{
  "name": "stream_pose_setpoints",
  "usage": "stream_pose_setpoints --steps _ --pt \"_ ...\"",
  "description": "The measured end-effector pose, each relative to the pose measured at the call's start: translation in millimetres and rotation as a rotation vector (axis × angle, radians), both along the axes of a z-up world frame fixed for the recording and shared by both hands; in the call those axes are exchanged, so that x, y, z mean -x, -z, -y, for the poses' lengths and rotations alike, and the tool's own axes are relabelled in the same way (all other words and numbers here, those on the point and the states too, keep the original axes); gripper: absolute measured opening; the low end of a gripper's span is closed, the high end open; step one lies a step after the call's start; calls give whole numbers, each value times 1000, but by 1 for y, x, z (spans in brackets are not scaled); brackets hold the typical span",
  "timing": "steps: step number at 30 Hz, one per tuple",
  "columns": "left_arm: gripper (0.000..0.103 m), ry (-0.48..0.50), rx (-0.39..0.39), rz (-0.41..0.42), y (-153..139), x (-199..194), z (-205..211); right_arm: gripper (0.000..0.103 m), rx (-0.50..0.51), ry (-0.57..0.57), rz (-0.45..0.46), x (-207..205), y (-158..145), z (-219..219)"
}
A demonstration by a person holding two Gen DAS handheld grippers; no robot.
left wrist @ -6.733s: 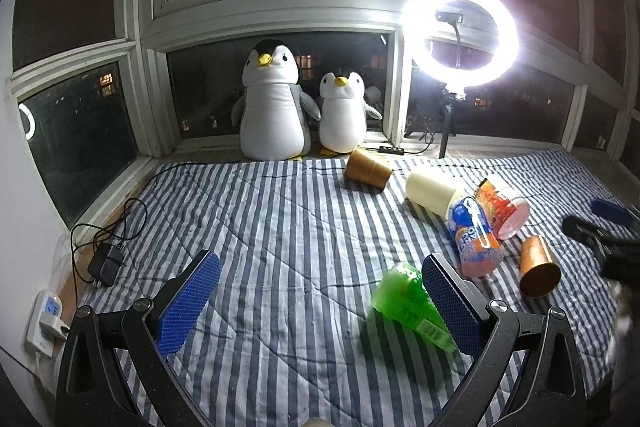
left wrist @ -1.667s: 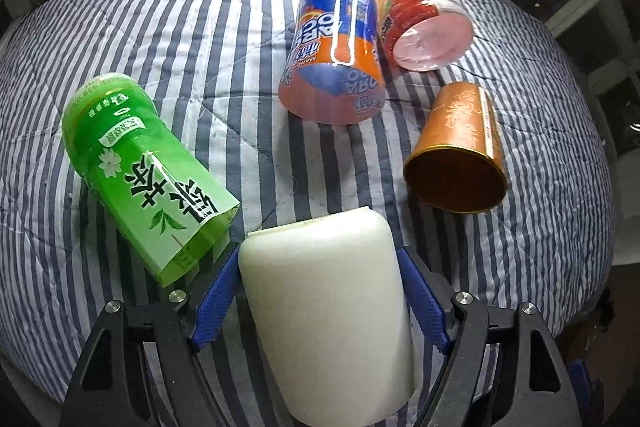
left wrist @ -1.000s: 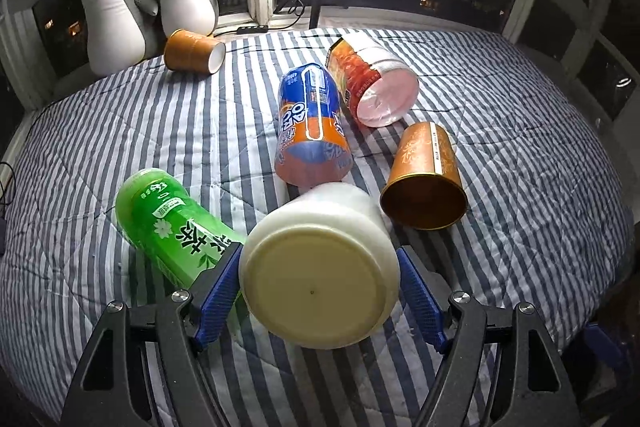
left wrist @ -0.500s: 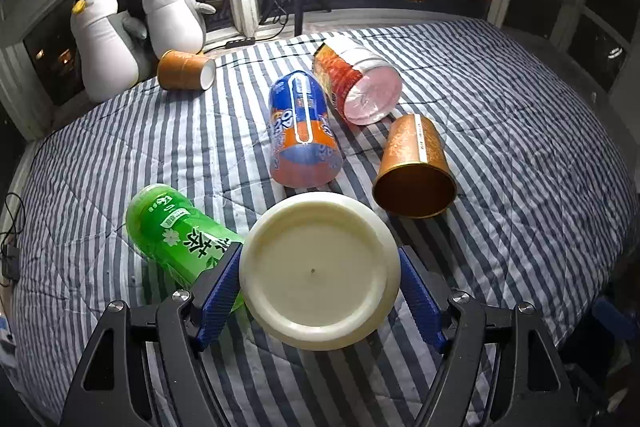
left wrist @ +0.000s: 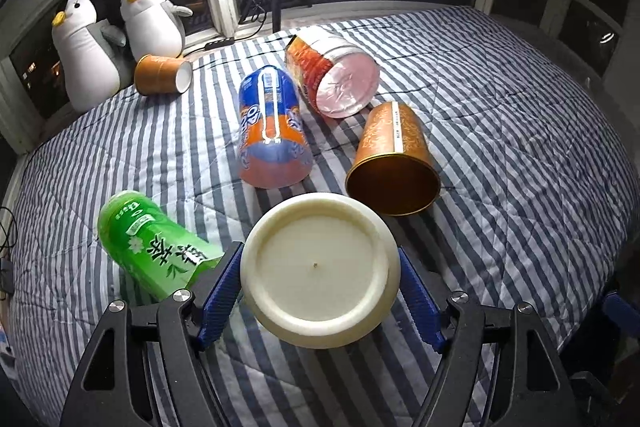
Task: Flip cup upside down
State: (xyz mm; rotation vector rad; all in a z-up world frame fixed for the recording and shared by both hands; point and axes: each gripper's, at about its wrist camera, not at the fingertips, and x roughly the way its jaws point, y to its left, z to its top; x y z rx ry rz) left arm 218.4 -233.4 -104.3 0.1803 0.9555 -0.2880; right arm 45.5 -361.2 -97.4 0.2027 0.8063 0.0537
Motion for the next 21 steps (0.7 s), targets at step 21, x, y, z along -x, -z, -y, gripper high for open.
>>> stream_pose_setpoints --steps 21 --pt "91 52 15 10 0 -6 6 73 -9 19 1 4 -2 5"
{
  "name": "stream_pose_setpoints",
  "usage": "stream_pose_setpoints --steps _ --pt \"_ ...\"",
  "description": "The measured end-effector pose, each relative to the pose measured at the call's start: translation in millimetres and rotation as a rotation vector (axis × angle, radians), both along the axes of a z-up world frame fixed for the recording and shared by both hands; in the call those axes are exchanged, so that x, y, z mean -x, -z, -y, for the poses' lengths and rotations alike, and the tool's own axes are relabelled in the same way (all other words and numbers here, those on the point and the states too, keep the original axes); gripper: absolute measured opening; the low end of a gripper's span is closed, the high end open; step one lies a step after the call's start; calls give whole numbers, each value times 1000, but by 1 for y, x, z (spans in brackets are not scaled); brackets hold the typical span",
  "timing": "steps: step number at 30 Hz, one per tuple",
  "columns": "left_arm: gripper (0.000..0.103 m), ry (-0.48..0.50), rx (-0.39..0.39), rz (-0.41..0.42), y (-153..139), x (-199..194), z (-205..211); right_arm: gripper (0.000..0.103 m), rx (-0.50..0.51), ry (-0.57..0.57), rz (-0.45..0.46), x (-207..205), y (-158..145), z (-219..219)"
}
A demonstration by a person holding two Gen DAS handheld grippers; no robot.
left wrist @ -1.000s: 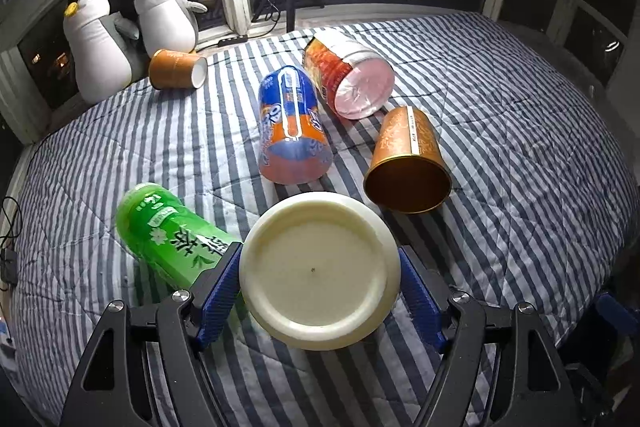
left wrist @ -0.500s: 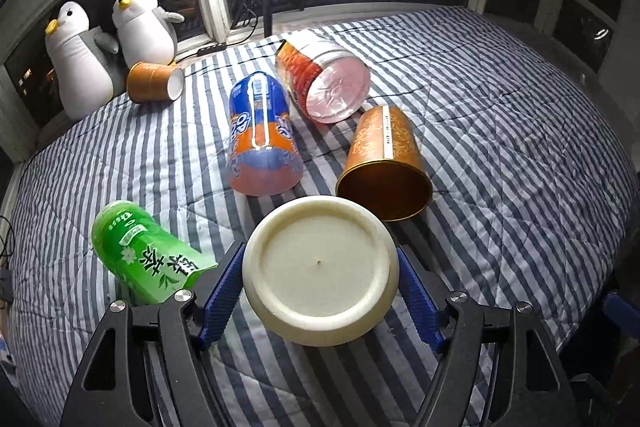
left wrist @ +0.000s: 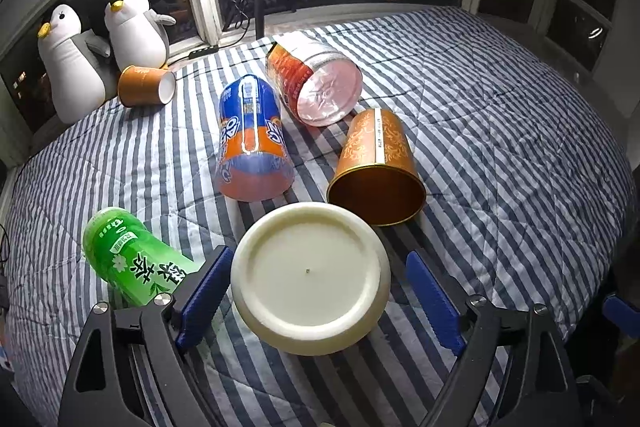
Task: Flip cup upside down
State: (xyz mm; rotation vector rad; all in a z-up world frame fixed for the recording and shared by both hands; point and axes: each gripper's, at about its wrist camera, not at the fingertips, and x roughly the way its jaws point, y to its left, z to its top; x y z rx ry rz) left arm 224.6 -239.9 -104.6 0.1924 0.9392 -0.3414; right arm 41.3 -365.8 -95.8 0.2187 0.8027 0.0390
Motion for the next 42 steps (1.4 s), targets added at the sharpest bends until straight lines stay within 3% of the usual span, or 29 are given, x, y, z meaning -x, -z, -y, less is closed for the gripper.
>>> stream_pose_setpoints --steps 12,19,29,42 --pt "97 -1 33 91 -27 8 -8 73 5 8 11 1 -2 -3" --pt "97 -24 81 200 -67 29 -29 73 20 8 30 2 -9 -8" --pt "99 -132 170 329 -117 89 -106 75 59 -26 119 8 -34 -37" --pt "100 -306 176 403 -117 180 -208 89 112 -74 280 34 -63 -93"
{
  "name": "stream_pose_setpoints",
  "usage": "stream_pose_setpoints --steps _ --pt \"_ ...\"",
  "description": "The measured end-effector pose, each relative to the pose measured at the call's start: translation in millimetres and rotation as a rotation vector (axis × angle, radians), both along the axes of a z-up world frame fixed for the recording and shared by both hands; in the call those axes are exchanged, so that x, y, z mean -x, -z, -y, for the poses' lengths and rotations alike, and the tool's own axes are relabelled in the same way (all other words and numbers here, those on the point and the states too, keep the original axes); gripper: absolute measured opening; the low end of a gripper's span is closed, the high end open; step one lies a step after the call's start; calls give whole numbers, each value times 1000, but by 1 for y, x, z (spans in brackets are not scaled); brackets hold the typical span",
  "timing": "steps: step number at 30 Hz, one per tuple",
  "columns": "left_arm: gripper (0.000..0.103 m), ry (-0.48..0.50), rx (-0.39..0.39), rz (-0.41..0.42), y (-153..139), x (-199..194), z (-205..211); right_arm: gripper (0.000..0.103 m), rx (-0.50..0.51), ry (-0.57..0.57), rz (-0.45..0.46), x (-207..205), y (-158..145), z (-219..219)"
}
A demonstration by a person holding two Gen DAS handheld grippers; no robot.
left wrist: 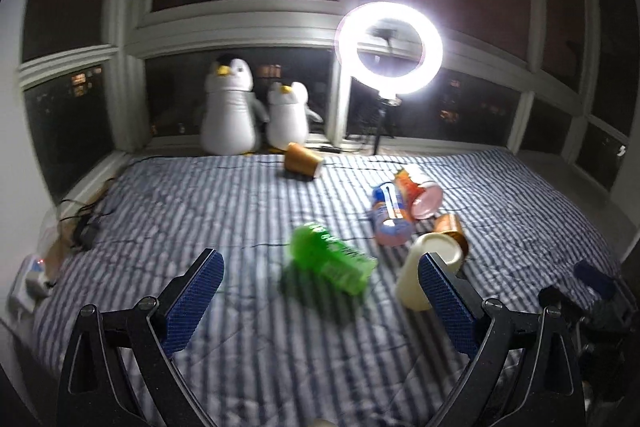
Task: Flip cup upside down
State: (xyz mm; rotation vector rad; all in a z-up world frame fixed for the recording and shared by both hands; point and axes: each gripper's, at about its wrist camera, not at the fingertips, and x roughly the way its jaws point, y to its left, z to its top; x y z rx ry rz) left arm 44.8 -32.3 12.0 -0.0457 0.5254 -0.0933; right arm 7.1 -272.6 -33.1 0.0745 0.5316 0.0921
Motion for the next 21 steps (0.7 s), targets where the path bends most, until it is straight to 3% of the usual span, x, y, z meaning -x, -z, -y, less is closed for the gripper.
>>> stream_pose_setpoints --steps 11,21 --pt "101 -72 -39 41 9 50 -22 92 17 -3 97 25 -4 -25" --pt "102 -78 -63 58 13 64 -15 95 47 28 156 42 -5 -36"
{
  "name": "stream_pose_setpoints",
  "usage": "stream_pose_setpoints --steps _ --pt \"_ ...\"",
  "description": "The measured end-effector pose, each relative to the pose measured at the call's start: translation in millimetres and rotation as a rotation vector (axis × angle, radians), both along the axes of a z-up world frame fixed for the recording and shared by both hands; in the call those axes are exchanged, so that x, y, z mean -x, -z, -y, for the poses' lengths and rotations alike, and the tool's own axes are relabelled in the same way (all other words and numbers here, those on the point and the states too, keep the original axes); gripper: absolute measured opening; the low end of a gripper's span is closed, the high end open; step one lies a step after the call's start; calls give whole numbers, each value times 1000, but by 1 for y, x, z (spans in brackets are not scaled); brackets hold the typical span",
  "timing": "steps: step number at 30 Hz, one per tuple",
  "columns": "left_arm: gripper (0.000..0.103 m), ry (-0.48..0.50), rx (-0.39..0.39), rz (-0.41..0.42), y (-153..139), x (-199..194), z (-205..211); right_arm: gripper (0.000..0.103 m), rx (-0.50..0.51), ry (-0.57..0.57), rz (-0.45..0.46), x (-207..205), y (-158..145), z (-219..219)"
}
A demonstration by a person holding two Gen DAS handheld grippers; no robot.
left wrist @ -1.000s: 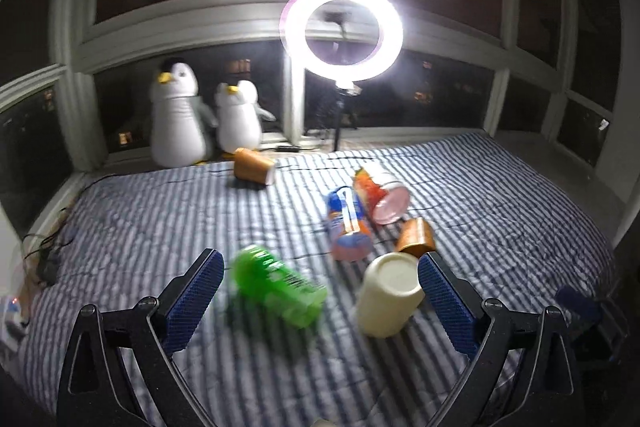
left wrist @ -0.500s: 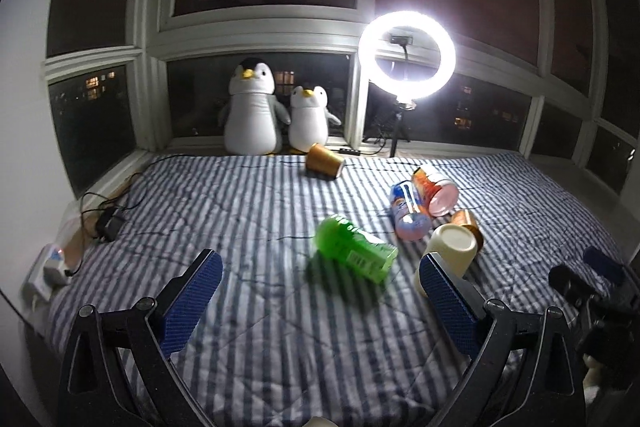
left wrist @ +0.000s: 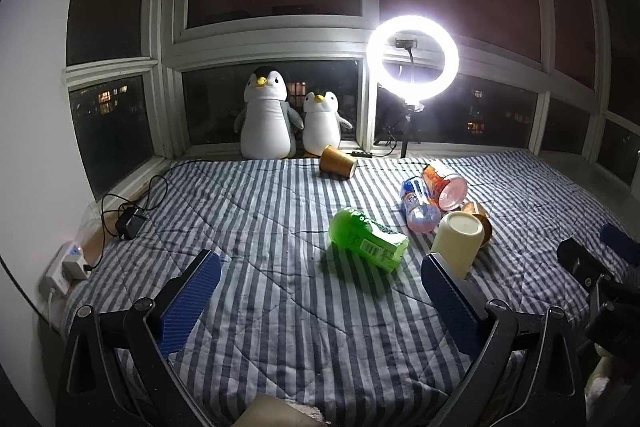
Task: Flip cup upside down
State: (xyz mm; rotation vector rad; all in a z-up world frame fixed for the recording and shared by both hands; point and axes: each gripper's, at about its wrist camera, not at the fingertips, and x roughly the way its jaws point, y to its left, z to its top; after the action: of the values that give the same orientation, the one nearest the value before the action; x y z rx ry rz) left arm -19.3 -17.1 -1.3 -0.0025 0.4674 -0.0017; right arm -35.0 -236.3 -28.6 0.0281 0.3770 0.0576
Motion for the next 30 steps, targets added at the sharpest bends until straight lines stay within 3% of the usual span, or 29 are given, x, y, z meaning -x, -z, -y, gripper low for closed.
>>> stream_pose_setpoints --steps 30 --pt "102 4 -10 3 -1 2 6 96 4 15 -4 4 4 3"
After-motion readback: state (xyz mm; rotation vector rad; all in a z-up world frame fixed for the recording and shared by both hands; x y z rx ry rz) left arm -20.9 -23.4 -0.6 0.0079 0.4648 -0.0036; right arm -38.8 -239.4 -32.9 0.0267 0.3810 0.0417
